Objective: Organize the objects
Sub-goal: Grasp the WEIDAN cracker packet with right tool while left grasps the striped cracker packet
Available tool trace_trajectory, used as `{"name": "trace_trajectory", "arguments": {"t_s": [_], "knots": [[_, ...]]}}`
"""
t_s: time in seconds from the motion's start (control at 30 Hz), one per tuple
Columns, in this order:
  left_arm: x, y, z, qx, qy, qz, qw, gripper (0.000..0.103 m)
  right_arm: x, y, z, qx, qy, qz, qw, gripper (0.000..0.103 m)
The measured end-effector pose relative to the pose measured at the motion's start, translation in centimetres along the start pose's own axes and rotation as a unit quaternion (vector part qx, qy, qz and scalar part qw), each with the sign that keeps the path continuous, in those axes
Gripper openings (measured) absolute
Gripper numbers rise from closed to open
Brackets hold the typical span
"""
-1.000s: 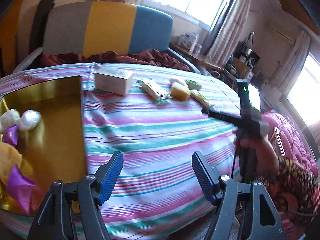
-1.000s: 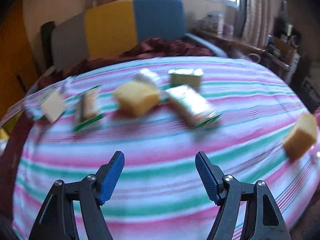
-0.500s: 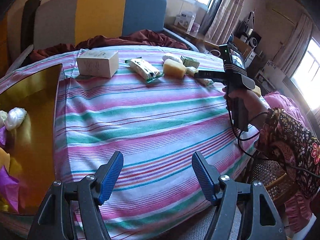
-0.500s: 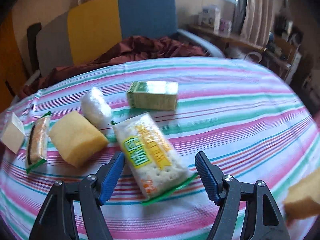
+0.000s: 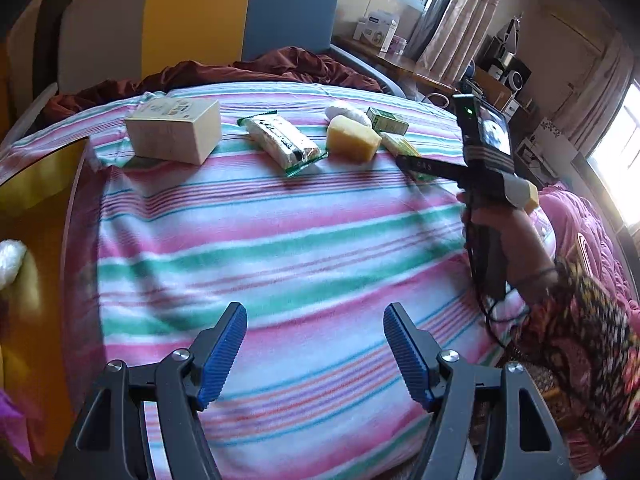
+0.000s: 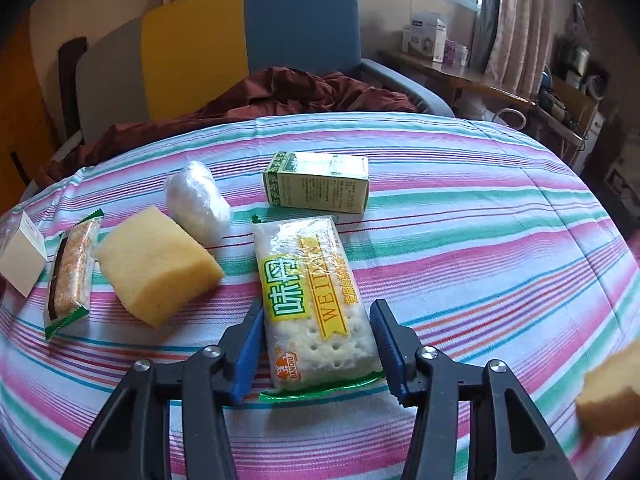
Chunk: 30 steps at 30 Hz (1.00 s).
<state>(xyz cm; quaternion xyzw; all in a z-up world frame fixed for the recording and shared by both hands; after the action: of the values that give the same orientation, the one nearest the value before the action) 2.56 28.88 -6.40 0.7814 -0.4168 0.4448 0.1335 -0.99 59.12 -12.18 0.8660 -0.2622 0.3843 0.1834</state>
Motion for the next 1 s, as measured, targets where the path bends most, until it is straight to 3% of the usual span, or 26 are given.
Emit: {"name": "trace_trajectory", "arguments": {"t_s": [0.17, 0.4, 0.6, 0.8, 1.0], "knots": [[-3.1, 1.1, -3.5, 0.037, 0.011, -0.003, 0.9993, 0.072, 0.5, -0.1, 0.5, -0.008, -0.009, 0.017, 1.0, 0.051], [-7.8, 1.7, -9.2, 0.052, 0.012, -0.071, 0.9961, 0.072, 0.6, 0.2, 0.6, -0.001, -0.016, 0.028, 0.999, 0.051], [-11.1, 4.2, -12.6, 0.122, 0.016, -0.109, 0.9865, 0.072, 0.5, 0.1, 0.5, -0.004, -0.018, 0.03, 0.999, 0.051], [-13.6, 4.6, -14.1, 0.117, 0.032, -0.12, 0.9854, 0.072, 0.6, 0.0, 0.5, -0.007, -0.019, 0.026, 0.999, 0.051], [-14.2, 3.2, -13.9, 0.049, -0.001, -0.148, 0.9878, 0.072, 0.6, 0.1, 0.5, -0.007, -0.021, 0.026, 0.999, 0.051]]}}
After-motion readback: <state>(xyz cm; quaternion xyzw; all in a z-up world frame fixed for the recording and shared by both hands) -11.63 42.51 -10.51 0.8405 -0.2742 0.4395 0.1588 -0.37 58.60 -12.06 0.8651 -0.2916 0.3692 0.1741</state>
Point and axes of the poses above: each gripper's, at about its wrist camera, not at the fingertips, and x roughly against the way its jaws point, y to its left, z to its underside, the point moved 3 cm from there along -x, roughly the way its jaws point, and after that the axes turned 10 degrees about -x, right-handed, at the moved point
